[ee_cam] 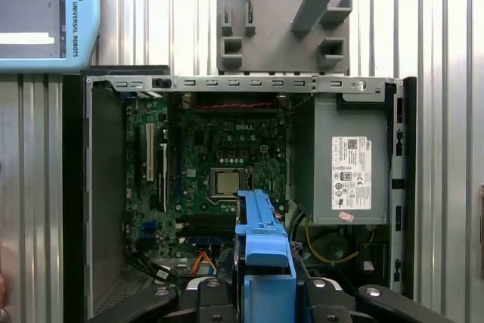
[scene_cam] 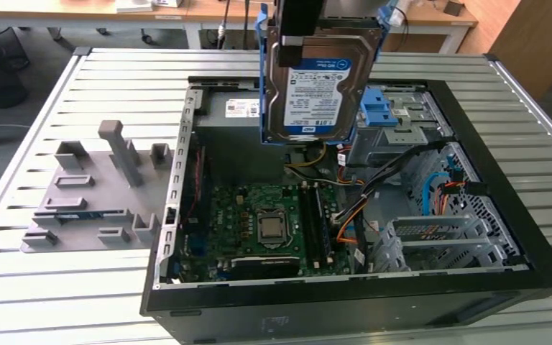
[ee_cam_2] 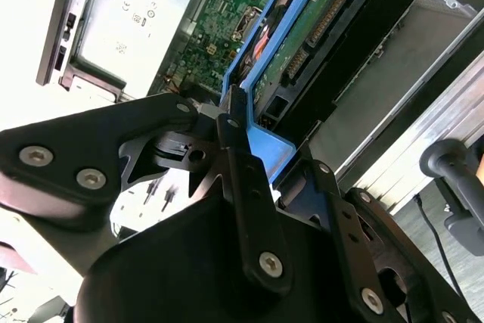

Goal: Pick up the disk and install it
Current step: 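Insert the disk into the insertion slot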

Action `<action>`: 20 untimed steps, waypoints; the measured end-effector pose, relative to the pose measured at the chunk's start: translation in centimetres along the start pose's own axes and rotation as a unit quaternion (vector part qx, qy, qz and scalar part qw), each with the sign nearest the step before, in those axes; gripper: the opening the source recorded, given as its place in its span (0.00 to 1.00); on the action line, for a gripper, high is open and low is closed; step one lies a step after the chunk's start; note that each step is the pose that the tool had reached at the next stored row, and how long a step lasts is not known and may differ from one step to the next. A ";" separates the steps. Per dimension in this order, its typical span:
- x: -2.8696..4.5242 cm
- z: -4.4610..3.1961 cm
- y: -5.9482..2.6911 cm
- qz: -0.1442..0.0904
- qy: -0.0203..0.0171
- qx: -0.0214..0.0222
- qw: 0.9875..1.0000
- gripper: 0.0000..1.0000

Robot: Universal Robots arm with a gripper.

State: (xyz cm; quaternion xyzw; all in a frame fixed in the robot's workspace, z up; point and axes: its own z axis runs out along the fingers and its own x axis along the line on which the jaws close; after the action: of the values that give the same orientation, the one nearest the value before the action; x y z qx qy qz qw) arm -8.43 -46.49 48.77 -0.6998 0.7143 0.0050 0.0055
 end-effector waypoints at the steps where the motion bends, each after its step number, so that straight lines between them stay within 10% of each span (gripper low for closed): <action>1: 0.00 0.00 0.01 0.000 0.000 0.000 1.000 0.36; 7: 0.27 0.01 0.04 0.000 0.000 0.000 1.000 0.36; 20: 3.87 0.25 -0.30 0.000 0.000 0.000 1.000 0.36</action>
State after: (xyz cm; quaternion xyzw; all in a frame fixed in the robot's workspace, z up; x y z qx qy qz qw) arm -8.21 -50.36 48.47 -0.6997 0.7144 0.0052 0.0058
